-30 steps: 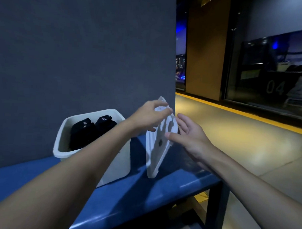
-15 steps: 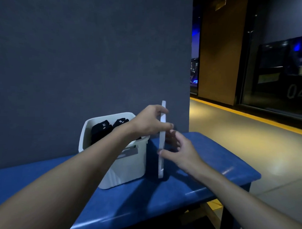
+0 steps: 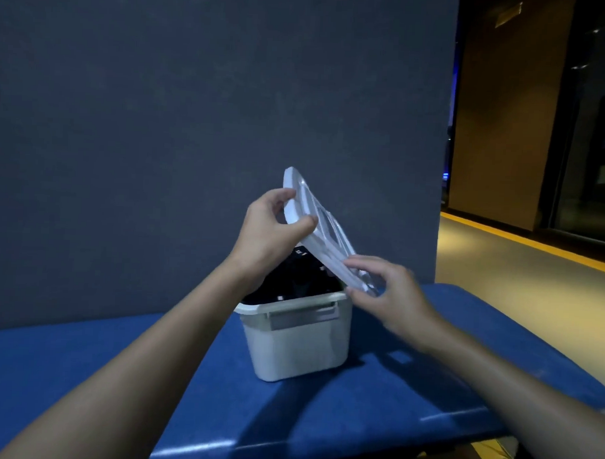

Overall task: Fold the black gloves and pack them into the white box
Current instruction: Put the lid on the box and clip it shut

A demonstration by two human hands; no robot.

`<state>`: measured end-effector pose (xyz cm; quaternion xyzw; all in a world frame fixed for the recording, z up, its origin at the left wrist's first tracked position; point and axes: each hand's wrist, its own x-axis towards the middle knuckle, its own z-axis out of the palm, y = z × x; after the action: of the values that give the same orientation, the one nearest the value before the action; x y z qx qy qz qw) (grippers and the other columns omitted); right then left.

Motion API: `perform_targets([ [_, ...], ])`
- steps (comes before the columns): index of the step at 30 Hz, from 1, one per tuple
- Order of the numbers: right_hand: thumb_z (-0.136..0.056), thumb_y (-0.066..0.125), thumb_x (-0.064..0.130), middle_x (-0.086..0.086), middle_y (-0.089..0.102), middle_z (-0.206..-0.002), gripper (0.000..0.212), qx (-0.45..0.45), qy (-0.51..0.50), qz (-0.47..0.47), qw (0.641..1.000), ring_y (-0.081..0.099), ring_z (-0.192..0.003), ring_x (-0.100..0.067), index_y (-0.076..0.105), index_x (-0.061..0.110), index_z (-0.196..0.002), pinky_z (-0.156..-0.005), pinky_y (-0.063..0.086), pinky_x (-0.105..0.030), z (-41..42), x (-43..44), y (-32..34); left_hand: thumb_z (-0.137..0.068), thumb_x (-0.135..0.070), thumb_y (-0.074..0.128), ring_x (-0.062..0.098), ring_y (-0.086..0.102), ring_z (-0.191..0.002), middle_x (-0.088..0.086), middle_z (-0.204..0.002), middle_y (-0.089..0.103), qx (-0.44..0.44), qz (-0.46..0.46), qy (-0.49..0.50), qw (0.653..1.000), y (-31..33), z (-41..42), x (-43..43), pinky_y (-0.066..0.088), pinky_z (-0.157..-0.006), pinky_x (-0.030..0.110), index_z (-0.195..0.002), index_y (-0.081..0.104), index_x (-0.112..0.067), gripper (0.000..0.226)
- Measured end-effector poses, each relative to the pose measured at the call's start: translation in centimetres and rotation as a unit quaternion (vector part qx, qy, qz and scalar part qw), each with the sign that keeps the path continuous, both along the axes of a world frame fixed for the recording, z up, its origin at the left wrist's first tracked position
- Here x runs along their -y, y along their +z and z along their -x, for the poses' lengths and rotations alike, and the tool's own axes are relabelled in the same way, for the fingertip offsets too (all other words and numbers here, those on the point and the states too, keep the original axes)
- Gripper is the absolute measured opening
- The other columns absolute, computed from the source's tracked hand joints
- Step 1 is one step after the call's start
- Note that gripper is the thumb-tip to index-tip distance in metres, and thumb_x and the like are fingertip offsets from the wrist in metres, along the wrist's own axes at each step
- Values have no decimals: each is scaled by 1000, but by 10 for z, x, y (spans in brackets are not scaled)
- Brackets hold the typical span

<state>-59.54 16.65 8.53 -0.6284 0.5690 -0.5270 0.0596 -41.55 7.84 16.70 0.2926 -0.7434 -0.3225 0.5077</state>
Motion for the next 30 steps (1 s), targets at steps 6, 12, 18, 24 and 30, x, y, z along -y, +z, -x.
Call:
perform_targets([
  [6, -85, 73, 11, 13, 61, -124, 32, -45, 26, -5, 999, 54, -116, 4, 72, 18, -116, -93, 34, -2, -21, 22, 3, -76, -52, 68, 14, 64, -105, 0, -117, 64, 105, -19, 102, 989, -20, -60, 16, 54, -94, 38, -136, 54, -23, 68],
  [12, -86, 72, 22, 21, 59, -124, 30, -106, 13, -29, 994, 46, -125, 3, 72, 29, -115, -109, 32, -18, -27, 23, 2, -90, -51, 56, 14, 60, -103, -2, -116, 64, 223, -34, 123, 966, -49, -85, 21, 46, -78, 28, -135, 55, -21, 54],
  [18, -89, 68, 19, 15, 62, -120, 17, -49, 16, -42, 998, 51, -120, -2, 72, 26, -104, -95, 39, -10, -21, 18, -2, -97, -45, 49, 7, 46, -122, -9, -150, 35, 284, 3, 56, 957, -66, -89, 27, 34, -95, 24, -137, 52, -29, 44],
  [24, -94, 60, 27, 13, 42, -138, 12, 33, 10, -68, 997, 30, -137, 1, 68, 37, -94, -88, 33, -11, -17, 17, -13, -100, -52, 38, -6, 29, -134, -14, -158, 26, 327, 26, 1, 945, -78, -95, 29, 23, -103, 20, -141, 46, -36, 45],
  [30, -91, 65, 26, 8, 40, -148, 10, 65, 0, -59, 996, 37, -138, -3, 69, 34, -97, -95, 33, -19, -15, 20, -19, -85, -67, 56, -5, 14, -146, -14, -163, 13, 387, 62, -39, 919, -76, -108, 33, 23, -113, 23, -148, 32, -50, 69],
])
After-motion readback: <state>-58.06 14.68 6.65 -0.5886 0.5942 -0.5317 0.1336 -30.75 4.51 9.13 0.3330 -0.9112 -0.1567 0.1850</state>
